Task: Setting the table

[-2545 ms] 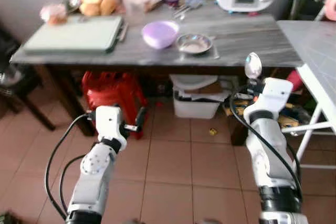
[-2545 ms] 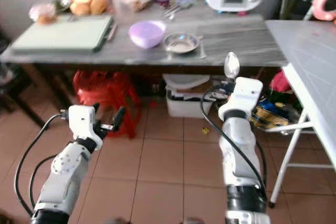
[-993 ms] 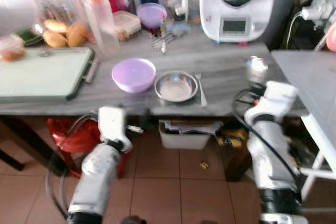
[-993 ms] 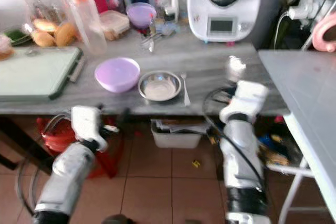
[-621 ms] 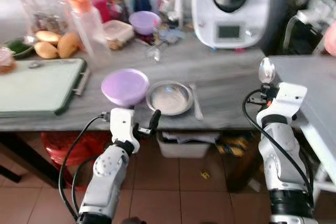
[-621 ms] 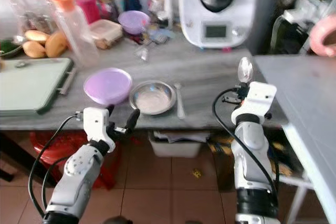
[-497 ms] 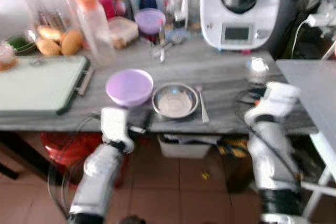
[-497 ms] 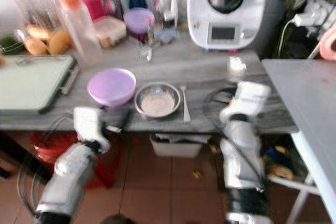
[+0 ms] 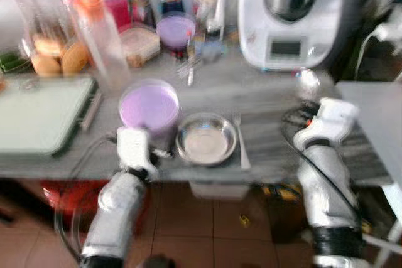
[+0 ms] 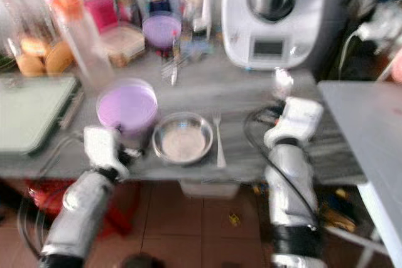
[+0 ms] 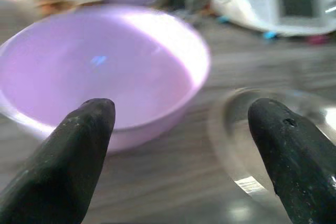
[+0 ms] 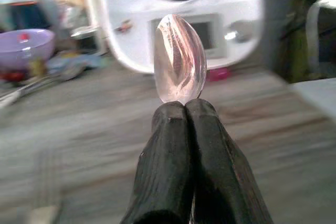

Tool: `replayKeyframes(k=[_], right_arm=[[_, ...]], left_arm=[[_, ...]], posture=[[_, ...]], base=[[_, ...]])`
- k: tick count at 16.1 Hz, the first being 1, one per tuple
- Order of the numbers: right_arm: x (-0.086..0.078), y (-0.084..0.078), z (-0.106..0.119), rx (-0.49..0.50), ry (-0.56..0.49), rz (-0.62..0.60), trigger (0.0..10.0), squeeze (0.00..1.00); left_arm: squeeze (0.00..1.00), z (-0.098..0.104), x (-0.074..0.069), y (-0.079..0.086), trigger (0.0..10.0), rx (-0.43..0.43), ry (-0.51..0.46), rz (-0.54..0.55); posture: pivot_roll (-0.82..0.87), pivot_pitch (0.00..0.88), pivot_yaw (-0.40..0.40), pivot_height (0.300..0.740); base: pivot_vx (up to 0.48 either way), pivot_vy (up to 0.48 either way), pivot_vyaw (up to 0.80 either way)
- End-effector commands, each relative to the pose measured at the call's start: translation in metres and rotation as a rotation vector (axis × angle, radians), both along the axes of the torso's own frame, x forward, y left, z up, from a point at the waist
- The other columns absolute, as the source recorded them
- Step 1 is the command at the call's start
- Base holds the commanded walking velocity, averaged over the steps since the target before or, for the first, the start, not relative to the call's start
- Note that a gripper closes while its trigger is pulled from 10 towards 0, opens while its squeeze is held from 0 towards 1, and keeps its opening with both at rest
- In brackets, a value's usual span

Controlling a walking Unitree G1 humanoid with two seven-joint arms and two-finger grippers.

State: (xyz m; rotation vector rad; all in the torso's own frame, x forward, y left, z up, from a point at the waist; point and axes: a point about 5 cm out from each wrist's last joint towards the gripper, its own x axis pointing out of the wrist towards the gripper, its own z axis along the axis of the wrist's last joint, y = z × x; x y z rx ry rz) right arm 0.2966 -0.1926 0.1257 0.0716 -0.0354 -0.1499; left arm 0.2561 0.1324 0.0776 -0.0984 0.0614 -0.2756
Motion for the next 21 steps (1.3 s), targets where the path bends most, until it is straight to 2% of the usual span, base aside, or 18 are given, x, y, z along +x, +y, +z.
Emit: replayKeyframes(k=[1, 6, 9, 12, 16, 17, 18, 21], right_arm=[[0.000, -0.004, 0.005, -0.003, -0.019, -0.011, 10.0, 0.00], [-0.002, -0.005, 0.002, 0.002, -0.010, -0.006, 10.0, 0.00], [0.001, 0.001, 0.002, 0.008, -0.009, 0.008, 10.0, 0.00], [0.003, 0.000, 0.000, 0.021, -0.003, 0.012, 10.0, 0.00], [0.006, 0.009, -0.015, 0.124, 0.067, 0.049, 10.0, 0.00], [0.005, 0.012, -0.025, 0.179, 0.115, 0.071, 10.0, 0.00], [0.005, 0.012, -0.028, 0.192, 0.125, 0.068, 10.0, 0.00], [0.003, 0.013, -0.044, 0.312, 0.207, 0.093, 10.0, 0.00]], left_arm=[[0.00, 0.001, -0.003, -0.001, 10.0, 0.002, 0.002, -0.001], [0.00, 0.013, -0.013, 0.030, 10.0, 0.043, -0.048, 0.100], [0.00, 0.015, -0.010, 0.033, 10.0, 0.050, -0.050, 0.105], [0.00, 0.005, -0.014, 0.037, 10.0, 0.090, -0.006, 0.123], [0.00, 0.008, -0.015, 0.046, 10.0, 0.124, -0.004, 0.146], [0.00, 0.008, -0.018, 0.048, 10.0, 0.131, 0.000, 0.149], [0.00, 0.008, -0.019, 0.049, 10.0, 0.133, 0.002, 0.149], [0.00, 0.009, -0.020, 0.048, 10.0, 0.145, 0.005, 0.145]], posture=[[-0.04, 0.000, 0.031, 0.740], [-0.02, 0.000, 0.029, 0.740], [-0.02, 0.000, 0.026, 0.740], [-0.01, 0.000, 0.030, 0.740], [0.03, 0.000, 0.033, 0.740], [0.03, 0.000, 0.032, 0.740], [0.03, 0.000, 0.032, 0.740], [0.04, 0.000, 0.041, 0.740]], base=[[0.000, 0.000, 0.00], [0.000, 0.000, 0.00], [0.000, 0.000, 0.00], [0.000, 0.000, 0.00], [0.000, 0.000, 0.00], [0.000, 0.000, 0.00], [0.000, 0.000, 0.00], [0.000, 0.000, 0.00]])
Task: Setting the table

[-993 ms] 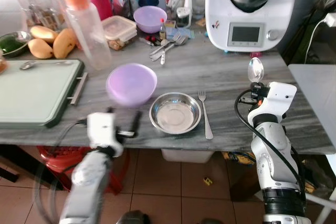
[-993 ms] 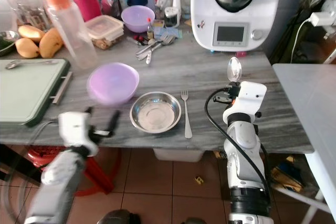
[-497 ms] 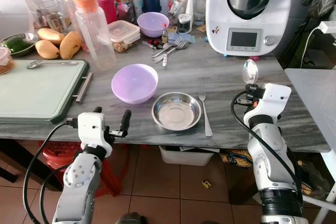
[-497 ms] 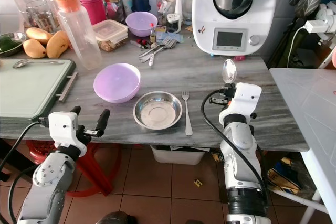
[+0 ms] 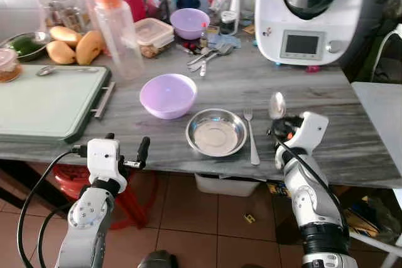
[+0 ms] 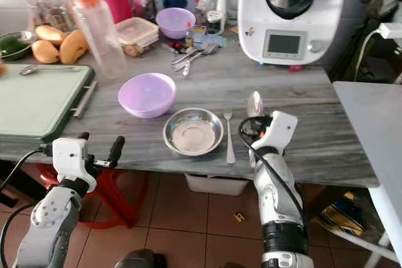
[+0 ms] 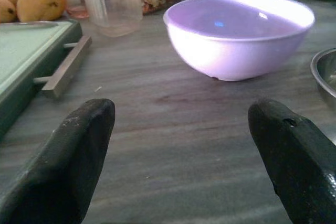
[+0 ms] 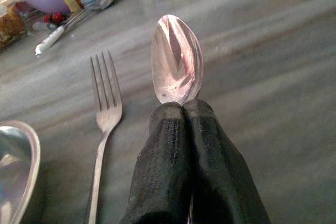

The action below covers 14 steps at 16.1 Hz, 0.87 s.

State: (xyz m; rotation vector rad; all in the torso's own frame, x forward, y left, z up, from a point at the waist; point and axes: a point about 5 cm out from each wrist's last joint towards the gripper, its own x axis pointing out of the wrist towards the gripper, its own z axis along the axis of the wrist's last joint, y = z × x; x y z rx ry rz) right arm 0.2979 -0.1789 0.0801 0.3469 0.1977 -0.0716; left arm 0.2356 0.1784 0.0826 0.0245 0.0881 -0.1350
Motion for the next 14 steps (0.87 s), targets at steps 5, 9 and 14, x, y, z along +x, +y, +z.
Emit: replayKeyframes(k=[5, 9, 14], right_arm=[[-0.003, -0.006, -0.012, 0.064, 0.064, -0.001, 10.0, 0.00], [-0.003, -0.011, -0.017, 0.044, 0.093, 0.030, 10.0, 0.00], [-0.006, -0.014, -0.022, 0.042, 0.121, 0.074, 10.0, 0.00]], left_arm=[[0.00, 0.005, 0.001, 0.002, 10.0, 0.015, -0.003, -0.004], [0.00, 0.003, 0.001, -0.002, 10.0, -0.002, 0.010, -0.034], [0.00, 0.002, 0.001, -0.005, 10.0, -0.009, 0.012, -0.039]], posture=[[0.04, 0.000, 0.046, 0.740], [0.03, 0.000, 0.042, 0.740], [0.03, 0.000, 0.041, 0.740]], base=[[0.000, 0.000, 0.00], [0.000, 0.000, 0.00], [0.000, 0.000, 0.00]])
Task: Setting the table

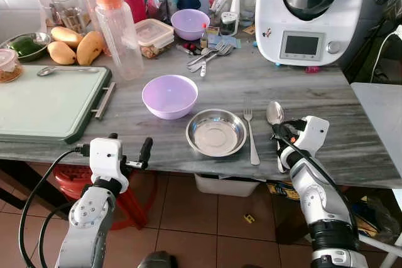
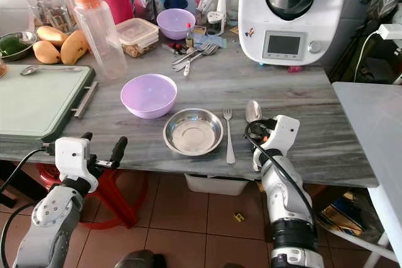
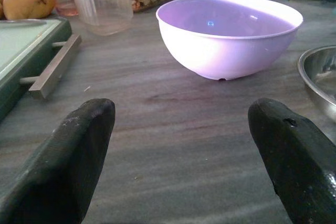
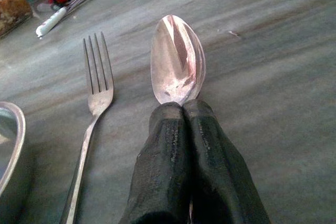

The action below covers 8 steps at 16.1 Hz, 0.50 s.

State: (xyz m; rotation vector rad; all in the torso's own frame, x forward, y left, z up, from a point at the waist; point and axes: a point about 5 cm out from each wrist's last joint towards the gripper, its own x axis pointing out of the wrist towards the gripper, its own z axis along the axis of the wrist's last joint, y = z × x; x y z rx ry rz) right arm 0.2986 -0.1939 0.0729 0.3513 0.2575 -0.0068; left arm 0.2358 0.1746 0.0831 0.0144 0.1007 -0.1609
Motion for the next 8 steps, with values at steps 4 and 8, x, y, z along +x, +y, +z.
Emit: replayKeyframes(k=[4, 8], right_arm=[[-0.0082, 0.0056, -0.0147, 0.039, 0.064, 0.044, 10.0, 1.00], [-0.0089, 0.0014, -0.0126, 0.013, 0.058, 0.044, 10.0, 1.00]], left_arm=[[0.00, 0.0024, 0.0033, -0.0036, 10.0, -0.003, -0.005, -0.022], [0.00, 0.0022, 0.0046, -0.0059, 10.0, -0.008, -0.006, -0.025]], posture=[[0.02, 0.000, 0.042, 0.740], [0.02, 0.000, 0.037, 0.740]], base=[[0.000, 0.000, 0.00], [0.000, 0.000, 0.00]])
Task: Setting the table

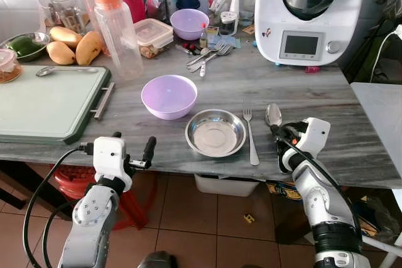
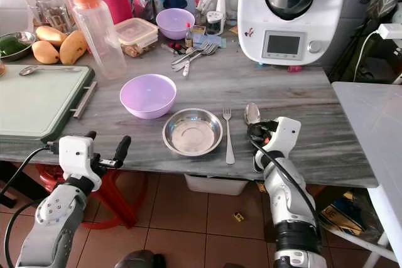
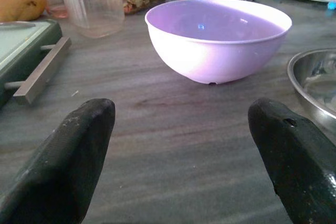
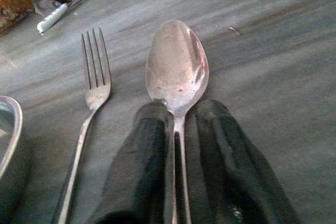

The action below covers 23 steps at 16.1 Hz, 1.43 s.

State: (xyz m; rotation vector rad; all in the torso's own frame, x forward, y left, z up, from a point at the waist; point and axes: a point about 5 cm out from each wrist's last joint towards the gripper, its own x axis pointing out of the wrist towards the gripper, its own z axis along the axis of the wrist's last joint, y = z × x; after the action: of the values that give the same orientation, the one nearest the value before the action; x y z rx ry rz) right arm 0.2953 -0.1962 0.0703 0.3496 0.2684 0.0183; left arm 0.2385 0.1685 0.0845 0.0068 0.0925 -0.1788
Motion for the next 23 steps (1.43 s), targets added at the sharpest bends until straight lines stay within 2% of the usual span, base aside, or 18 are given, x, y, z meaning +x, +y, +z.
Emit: replayKeyframes(k=[1, 4, 5, 6, 8, 11, 23], right_arm=[[-0.005, 0.003, -0.009, 0.007, 0.049, 0.019, 10.0, 1.00], [-0.002, 0.004, 0.009, -0.019, -0.021, 0.011, 10.0, 1.00], [-0.002, 0.005, 0.010, -0.009, -0.023, 0.009, 10.0, 0.96], [-0.001, 0.005, 0.009, -0.008, -0.012, 0.007, 10.0, 0.00], [0.001, 0.004, 0.004, 0.010, 0.030, -0.024, 10.0, 0.00], [0.002, 0.012, 0.001, 0.016, 0.047, 0.005, 10.0, 0.00], [0.014, 0.024, 0.004, 0.044, 0.032, 0.034, 10.0, 0.00]], left_arm=[[0.00, 0.001, 0.002, 0.000, 10.0, 0.001, 0.001, -0.007], [0.00, 0.000, 0.003, -0.002, 10.0, -0.005, 0.002, -0.007], [0.00, -0.001, 0.003, -0.003, 10.0, -0.007, 0.004, -0.008], [0.00, -0.001, 0.004, -0.004, 10.0, -0.009, 0.004, -0.010], [0.00, -0.001, 0.005, -0.006, 10.0, -0.010, 0.004, -0.012], [0.00, -0.001, 0.003, -0.004, 10.0, -0.008, 0.006, -0.008], [0.00, 0.000, 0.002, -0.002, 10.0, -0.005, 0.005, -0.005]], posture=[[0.02, 0.000, 0.037, 0.740], [0.00, 0.000, 0.035, 0.740], [0.00, 0.000, 0.035, 0.740], [0.00, 0.000, 0.035, 0.740], [0.00, 0.000, 0.034, 0.740], [0.01, 0.000, 0.033, 0.740], [0.02, 0.000, 0.035, 0.740]], base=[[0.000, 0.000, 0.00], [0.000, 0.000, 0.00], [0.000, 0.000, 0.00], [0.000, 0.000, 0.00], [0.000, 0.000, 0.00], [0.000, 0.000, 0.00], [0.000, 0.000, 0.00]])
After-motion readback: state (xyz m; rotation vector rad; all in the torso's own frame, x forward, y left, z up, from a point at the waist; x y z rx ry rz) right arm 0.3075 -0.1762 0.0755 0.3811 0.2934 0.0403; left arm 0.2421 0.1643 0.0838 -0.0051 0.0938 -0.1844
